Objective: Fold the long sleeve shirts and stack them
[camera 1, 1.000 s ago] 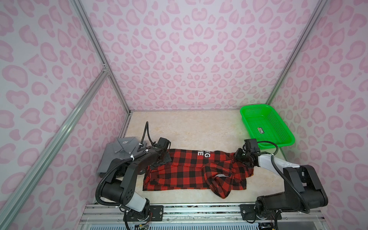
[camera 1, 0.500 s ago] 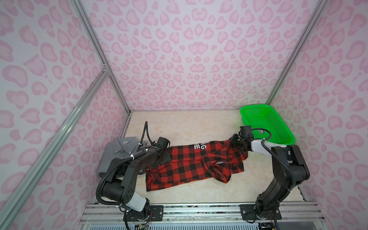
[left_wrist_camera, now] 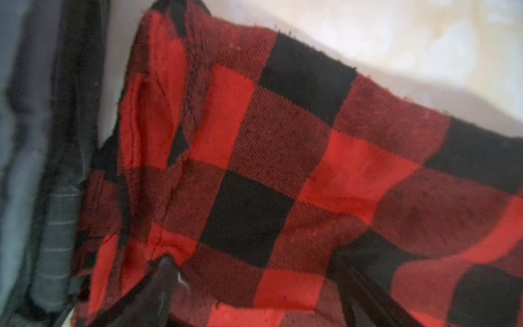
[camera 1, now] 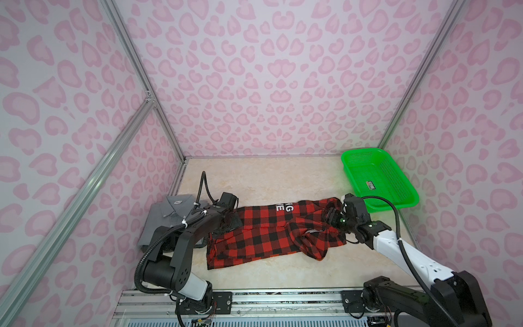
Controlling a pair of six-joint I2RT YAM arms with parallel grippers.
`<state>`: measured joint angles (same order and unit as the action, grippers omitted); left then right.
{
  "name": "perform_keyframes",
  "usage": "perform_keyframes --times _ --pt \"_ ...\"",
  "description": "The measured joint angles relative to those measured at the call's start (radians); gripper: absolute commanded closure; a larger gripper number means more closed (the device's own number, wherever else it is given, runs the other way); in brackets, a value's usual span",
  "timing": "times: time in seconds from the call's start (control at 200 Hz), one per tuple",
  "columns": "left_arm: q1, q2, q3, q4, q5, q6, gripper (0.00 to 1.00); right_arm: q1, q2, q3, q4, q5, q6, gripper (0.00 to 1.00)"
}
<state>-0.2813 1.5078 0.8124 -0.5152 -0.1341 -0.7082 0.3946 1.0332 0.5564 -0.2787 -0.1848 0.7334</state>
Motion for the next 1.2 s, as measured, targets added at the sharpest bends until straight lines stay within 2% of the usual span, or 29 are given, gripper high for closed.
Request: perform_keyframes --times 0.2,0.22,0.35,0.505,0.65,0.72,0.795,0.865,0.99,1.205 --pt "0.001 -0.066 0.066 -0.064 0.067 0.0 0.08 0.184 -0.29 -0.14 -0.139 0.085 0.061 0.38" --pt "0.001 -0.075 0.072 -0.069 0.07 0.0 0.05 0.202 -0.304 -0.153 -0.15 0.09 0.072 0.38" --pt "0.002 -0.134 0.099 -0.107 0.079 0.001 0.04 0.287 -0.322 -0.216 -0.203 0.137 0.147 0.38" --pt "0.002 -0.19 0.098 -0.146 0.079 0.001 0.04 0.314 -0.283 -0.27 -0.183 0.159 0.21 0.4" --pt "0.002 -0.209 0.079 -0.165 0.079 0.001 0.04 0.317 -0.179 -0.283 -0.071 0.169 0.235 0.55" --pt "0.002 -0.213 0.07 -0.172 0.082 0.001 0.04 0.317 -0.139 -0.28 -0.028 0.174 0.24 0.69" --pt "0.002 -0.222 0.066 -0.172 0.084 0.001 0.04 0.318 -0.106 -0.27 -0.011 0.18 0.239 0.89" --pt "0.002 -0.227 0.066 -0.175 0.084 0.001 0.04 0.324 -0.101 -0.246 -0.029 0.183 0.237 1.0" --pt "0.002 -0.23 0.066 -0.182 0.084 0.001 0.04 0.388 -0.172 -0.164 -0.103 0.228 0.23 1.0" --pt "0.002 -0.231 0.066 -0.188 0.084 0.001 0.04 0.539 -0.261 0.086 -0.327 0.401 0.23 1.0"
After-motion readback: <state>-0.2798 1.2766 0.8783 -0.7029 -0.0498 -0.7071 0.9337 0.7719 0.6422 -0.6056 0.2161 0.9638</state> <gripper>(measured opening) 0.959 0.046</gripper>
